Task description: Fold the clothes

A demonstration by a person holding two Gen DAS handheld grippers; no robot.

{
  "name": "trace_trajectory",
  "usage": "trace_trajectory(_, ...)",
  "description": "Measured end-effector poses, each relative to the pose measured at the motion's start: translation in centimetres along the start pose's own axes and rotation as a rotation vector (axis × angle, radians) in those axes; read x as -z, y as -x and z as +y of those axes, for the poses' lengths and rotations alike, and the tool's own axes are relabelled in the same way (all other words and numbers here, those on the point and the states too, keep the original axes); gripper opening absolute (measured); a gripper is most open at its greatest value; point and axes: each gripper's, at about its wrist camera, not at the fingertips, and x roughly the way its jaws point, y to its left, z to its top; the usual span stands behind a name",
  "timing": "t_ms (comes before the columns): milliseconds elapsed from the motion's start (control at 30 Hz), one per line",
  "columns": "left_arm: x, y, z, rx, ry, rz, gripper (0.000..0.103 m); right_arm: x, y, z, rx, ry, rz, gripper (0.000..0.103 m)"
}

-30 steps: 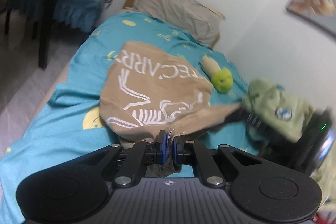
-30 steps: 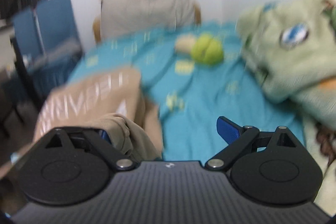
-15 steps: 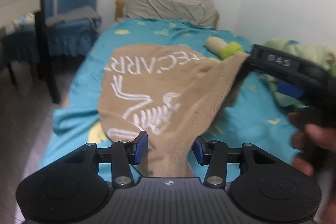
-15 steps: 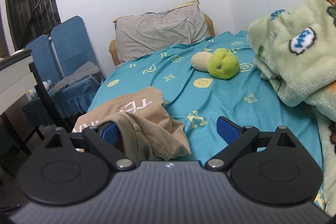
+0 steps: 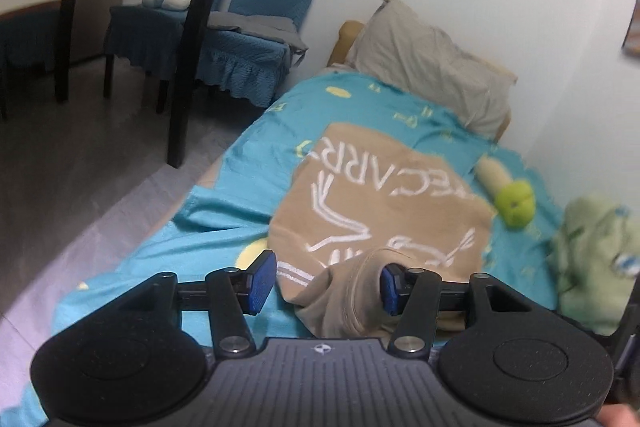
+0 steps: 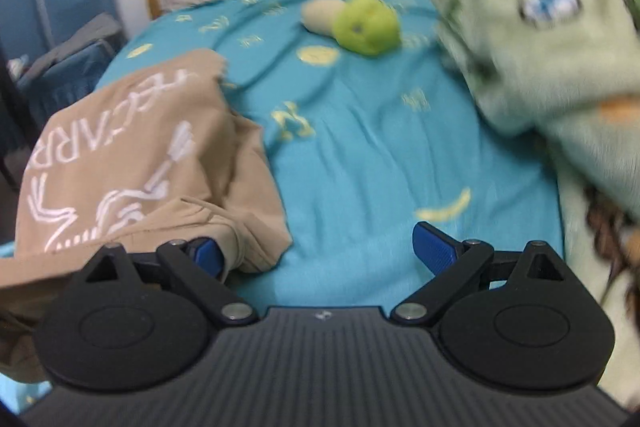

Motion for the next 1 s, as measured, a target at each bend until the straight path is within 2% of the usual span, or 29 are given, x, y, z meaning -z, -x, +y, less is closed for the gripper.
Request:
trace_trajectory(100, 0.2, 0.4, -0.6, 0.055, -0.03, 0.01, 0.058, -1.1, 2.3, -1.3, 0.004, -0.091, -0.143, 0.097)
trace_trajectory(200, 0.8, -0.1, -1.9, 0.079, -0.112, 0.059, 0.059, -1.7, 4.4, -1.7, -0.017, -0.118, -0.266, 0.097)
trace_trajectory(333, 2.1, -1.2, -3.6, 0.105, -0.224, 0.12, 0.059, -2.1, 4.8, -2.1, -0.097, -0.155, -0.275, 0.097)
trace_trajectory(433, 2.9, -1.6, -4.9, 0.123, -0.291, 0.119, 0.064, -2.2, 4.9, -2.1, -0.119, -0.147, -0.283, 0.097)
trace_trajectory(533, 3.6, -2.4, -6.0, 0.11, -0.352, 0.125, 0.064, -2.5, 5.3, -1.9, -0.169, -0.149, -0.292, 0.096)
trace_trajectory(633, 3.8, -3.3, -6.1, 0.056, -0.34, 0.117, 0.063, -2.4, 6.2, -1.1, -0.192, -0.123, -0.327, 0.096)
trace_trajectory(733, 3.0, -3.1, -5.0, -0.02, -0.263, 0.063, 0.065, -2.3, 6.7, -0.6, -0.162, -0.096, -0.362, 0.096)
trace_trajectory(800, 2.5, -2.8, -3.8, -0.061, -0.2, 0.051, 0.066, -2.4, 6.3, -1.0, -0.13, -0.113, -0.349, 0.096)
trace_trajectory(900, 2.0, -2.4, -2.3, -0.14, -0.146, 0.073, 0.07, -2.5, 5.0, -2.0, -0.075, -0.152, -0.284, 0.096)
trace_trajectory(1000, 2.3, -2.1, -2.1, -0.227, -0.193, 0.098, 0.07, -2.1, 2.8, -2.1, -0.015, -0.109, -0.157, 0.097)
